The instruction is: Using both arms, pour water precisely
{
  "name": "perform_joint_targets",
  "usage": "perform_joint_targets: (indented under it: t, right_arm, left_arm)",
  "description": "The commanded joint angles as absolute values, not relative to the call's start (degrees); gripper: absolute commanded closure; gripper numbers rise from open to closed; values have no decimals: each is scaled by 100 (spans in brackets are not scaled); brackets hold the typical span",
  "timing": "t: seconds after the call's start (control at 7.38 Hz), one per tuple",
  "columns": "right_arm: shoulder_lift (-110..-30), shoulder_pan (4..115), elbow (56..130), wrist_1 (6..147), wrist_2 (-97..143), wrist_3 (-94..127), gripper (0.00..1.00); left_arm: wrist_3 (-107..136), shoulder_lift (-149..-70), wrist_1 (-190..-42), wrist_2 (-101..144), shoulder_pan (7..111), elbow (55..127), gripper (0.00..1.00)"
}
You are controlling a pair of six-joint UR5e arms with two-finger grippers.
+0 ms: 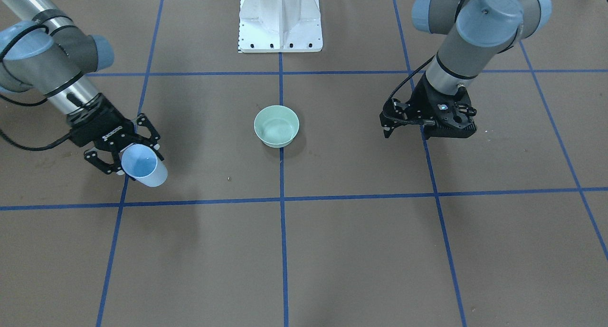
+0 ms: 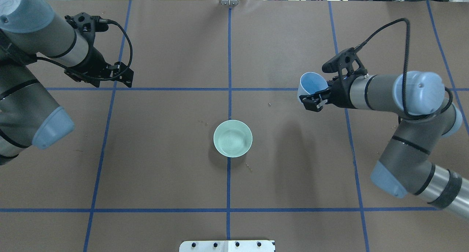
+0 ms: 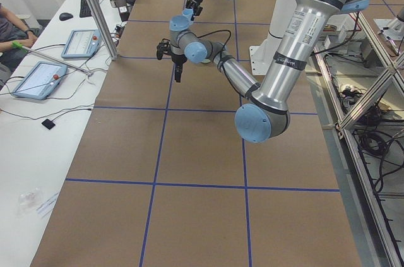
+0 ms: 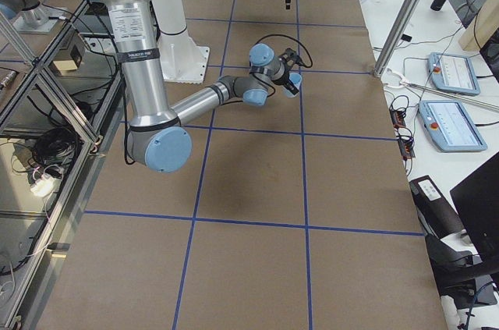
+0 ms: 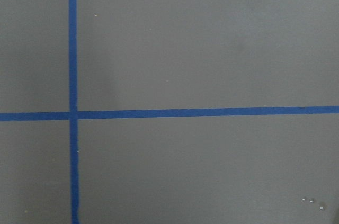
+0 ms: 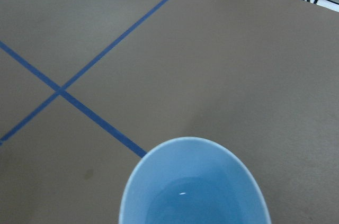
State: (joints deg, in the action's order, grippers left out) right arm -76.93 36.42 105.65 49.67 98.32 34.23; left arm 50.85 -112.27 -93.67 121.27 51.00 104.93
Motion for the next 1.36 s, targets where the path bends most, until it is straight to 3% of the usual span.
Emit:
perform_joint_targets:
  t: [0.0,0.27,0.54,1.22]
  right_arm:
    - [-7289,2849,11187,6497,9202,3463,100]
    - [-6359,2550,11215,8358,9167,3419,100]
    - [-5472,2330,11110,10012,9132,3096,100]
    - [-4108,1978,9873,11790,8509,2558,100]
  left_arm:
    - [4930,-10917,-9369,12112,5194,10494,1]
    - [5210,-10418,-9334,12103,5352,10930,1]
    - [5151,-10301,-9369,12111,5335,10846,1]
    - [4871,-10336,-9396,12138,5309,10661,1]
